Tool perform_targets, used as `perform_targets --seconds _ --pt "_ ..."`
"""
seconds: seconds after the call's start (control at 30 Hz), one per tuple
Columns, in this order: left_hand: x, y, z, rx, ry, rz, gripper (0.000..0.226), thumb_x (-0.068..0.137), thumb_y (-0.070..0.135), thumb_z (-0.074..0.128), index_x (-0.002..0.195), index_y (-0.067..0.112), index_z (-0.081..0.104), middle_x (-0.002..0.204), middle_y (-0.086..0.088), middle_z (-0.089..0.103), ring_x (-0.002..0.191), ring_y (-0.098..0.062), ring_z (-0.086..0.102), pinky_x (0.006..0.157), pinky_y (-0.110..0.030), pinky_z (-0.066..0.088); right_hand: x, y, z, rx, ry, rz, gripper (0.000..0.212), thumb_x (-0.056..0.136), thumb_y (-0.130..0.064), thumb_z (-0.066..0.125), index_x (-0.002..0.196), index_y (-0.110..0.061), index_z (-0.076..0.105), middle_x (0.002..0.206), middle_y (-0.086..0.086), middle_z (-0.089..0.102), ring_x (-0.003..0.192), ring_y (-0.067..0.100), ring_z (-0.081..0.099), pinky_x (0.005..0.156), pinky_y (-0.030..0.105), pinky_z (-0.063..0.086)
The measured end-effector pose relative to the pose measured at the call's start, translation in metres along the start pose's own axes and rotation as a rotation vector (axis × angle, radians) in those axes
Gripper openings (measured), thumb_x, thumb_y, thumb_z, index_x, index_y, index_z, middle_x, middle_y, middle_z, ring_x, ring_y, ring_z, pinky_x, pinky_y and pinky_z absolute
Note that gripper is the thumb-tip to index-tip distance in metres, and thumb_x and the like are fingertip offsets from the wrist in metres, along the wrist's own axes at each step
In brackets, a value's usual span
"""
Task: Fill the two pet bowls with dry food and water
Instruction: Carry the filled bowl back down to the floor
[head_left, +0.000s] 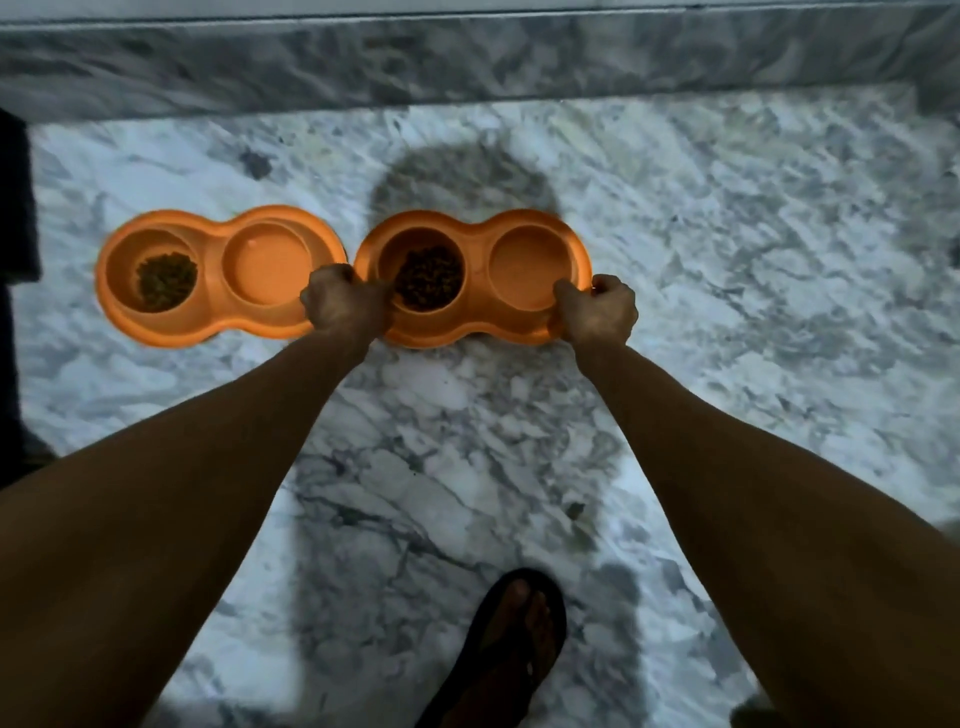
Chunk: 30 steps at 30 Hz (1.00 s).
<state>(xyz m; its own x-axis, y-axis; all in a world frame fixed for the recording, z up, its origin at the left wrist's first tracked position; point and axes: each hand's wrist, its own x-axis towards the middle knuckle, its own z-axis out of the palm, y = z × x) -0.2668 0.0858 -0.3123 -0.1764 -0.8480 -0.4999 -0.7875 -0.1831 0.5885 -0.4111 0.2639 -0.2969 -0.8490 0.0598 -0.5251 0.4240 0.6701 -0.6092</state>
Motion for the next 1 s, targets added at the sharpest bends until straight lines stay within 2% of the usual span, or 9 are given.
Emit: perform_targets --seconds 0.07,0.2,0.37,0.57,0.67,0.73,0.77,0.87,1.0 --pt "0.003 -0.004 0.007 0.001 -0.005 0.006 0.034 0.073 0.026 0.076 0.064 0.004 0.052 0.064 -0.014 0.047 0.062 -0.022 0.042 0.057 -0.037 0.041 0.006 0.004 0.006 -0.006 -0.001 0.007 0.032 0.07 -0.031 0.072 0.094 -0.01 0.067 0.082 0.004 0.064 0.072 0.022 0.063 0.071 0.042 0.06" --pt "0.01 -0.013 0.017 -0.034 -0.037 -0.003 0.032 0.075 0.022 0.077 0.066 0.005 0.051 0.064 -0.013 0.048 0.061 -0.021 0.044 0.057 -0.033 0.04 0.016 0.009 0.013 -0.025 -0.01 0.009 0.023 0.076 -0.028 0.073 0.09 -0.014 0.062 0.071 -0.004 0.056 0.071 0.019 0.06 0.067 0.031 0.05" --pt "0.015 -0.018 0.024 -0.031 -0.043 0.003 0.037 0.076 0.015 0.075 0.059 0.012 0.043 0.065 -0.011 0.047 0.064 -0.019 0.042 0.057 -0.033 0.038 0.02 0.014 0.016 -0.006 -0.003 0.007 0.034 0.079 -0.023 0.073 0.106 -0.004 0.066 0.075 -0.001 0.055 0.078 0.021 0.056 0.077 0.037 0.053" --pt "0.014 -0.02 0.024 -0.072 -0.083 -0.026 0.036 0.079 0.014 0.075 0.061 0.012 0.045 0.065 -0.006 0.047 0.068 -0.019 0.043 0.06 -0.032 0.038 0.02 0.017 0.016 -0.035 -0.03 0.019 0.038 0.082 -0.021 0.07 0.112 0.001 0.064 0.101 0.018 0.067 0.095 0.032 0.064 0.086 0.044 0.056" --pt "0.005 -0.013 0.014 -0.087 -0.121 -0.035 0.027 0.079 0.022 0.077 0.082 0.0 0.062 0.087 -0.018 0.064 0.083 -0.027 0.06 0.069 -0.039 0.047 0.016 0.012 0.01 -0.051 -0.063 0.033 0.026 0.083 -0.026 0.069 0.102 -0.01 0.065 0.09 0.006 0.058 0.088 0.028 0.061 0.075 0.036 0.054" --pt "-0.004 -0.005 0.001 -0.065 -0.125 -0.051 0.054 0.08 0.029 0.077 0.117 -0.006 0.062 0.12 -0.023 0.065 0.112 -0.033 0.061 0.086 -0.043 0.051 0.008 0.004 0.003 -0.051 -0.055 0.032 0.017 0.085 -0.03 0.066 0.09 -0.014 0.061 0.086 0.001 0.054 0.08 0.022 0.054 0.061 0.027 0.043" --pt "-0.011 0.004 -0.011 -0.051 -0.125 -0.049 0.062 0.081 0.031 0.077 0.127 -0.005 0.057 0.13 -0.022 0.06 0.121 -0.033 0.057 0.089 -0.041 0.049 0.0 -0.004 -0.003 -0.047 -0.06 0.027 0.019 0.087 -0.031 0.065 0.095 -0.014 0.062 0.089 0.002 0.054 0.081 0.021 0.052 0.061 0.026 0.041" --pt "-0.034 0.035 -0.056 -0.033 -0.136 -0.036 0.069 0.083 0.034 0.074 0.137 -0.002 0.051 0.137 -0.019 0.056 0.129 -0.033 0.051 0.094 -0.036 0.045 -0.032 -0.038 -0.024 -0.02 -0.071 0.034 0.039 0.09 -0.03 0.063 0.12 -0.005 0.061 0.097 0.002 0.054 0.085 0.018 0.051 0.072 0.027 0.04" --pt "-0.074 0.091 -0.138 -0.031 -0.115 -0.061 0.069 0.084 0.038 0.073 0.138 0.003 0.05 0.14 -0.017 0.055 0.13 -0.03 0.05 0.1 -0.032 0.041 -0.091 -0.109 -0.054 -0.002 -0.119 0.033 0.03 0.092 -0.032 0.057 0.109 -0.008 0.064 0.104 0.008 0.063 0.087 0.021 0.056 0.07 0.028 0.043"
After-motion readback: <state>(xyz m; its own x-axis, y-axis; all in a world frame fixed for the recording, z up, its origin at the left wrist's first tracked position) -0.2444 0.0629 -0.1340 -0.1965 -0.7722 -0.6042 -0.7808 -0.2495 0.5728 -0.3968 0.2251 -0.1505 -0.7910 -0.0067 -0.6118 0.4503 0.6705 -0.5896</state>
